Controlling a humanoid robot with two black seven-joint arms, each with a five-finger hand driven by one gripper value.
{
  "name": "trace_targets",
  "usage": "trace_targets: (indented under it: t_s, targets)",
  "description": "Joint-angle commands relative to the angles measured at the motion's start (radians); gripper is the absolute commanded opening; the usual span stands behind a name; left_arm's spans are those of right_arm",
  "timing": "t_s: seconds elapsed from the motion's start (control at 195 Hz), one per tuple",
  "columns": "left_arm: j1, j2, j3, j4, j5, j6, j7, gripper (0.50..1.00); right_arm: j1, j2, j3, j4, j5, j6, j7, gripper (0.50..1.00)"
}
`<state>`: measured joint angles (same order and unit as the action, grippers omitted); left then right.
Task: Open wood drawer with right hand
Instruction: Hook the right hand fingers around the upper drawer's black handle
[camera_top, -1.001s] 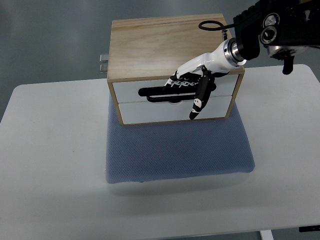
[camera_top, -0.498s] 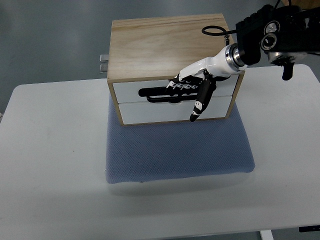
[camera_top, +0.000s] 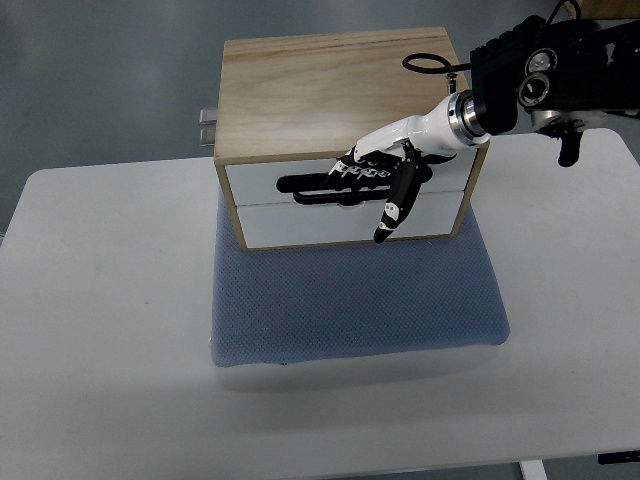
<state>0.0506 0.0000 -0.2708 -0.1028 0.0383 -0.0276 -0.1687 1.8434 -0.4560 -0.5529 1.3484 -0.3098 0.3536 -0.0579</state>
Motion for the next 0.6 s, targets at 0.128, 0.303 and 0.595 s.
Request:
trace_targets:
  t_s: [0.128, 0.303, 0.595]
  targets:
    - [0.000, 0.000, -0.001, 0.000, 0.000, 0.000, 0.000, 1.000, -0.019, 0.007, 0.021, -0.003, 0.000, -0.002, 0.000, 0.940]
    - [0.000, 0.000, 0.001, 0.000, 0.000, 0.000, 0.000, 1.000, -0.018, 0.007, 0.021, -0.002, 0.000, 0.004, 0.000, 0.940]
    - [0.000, 0.000, -0.001, 0.000, 0.000, 0.000, 0.000, 1.000, -0.013, -0.001, 0.019, 0.005, 0.000, 0.054, 0.000, 0.940]
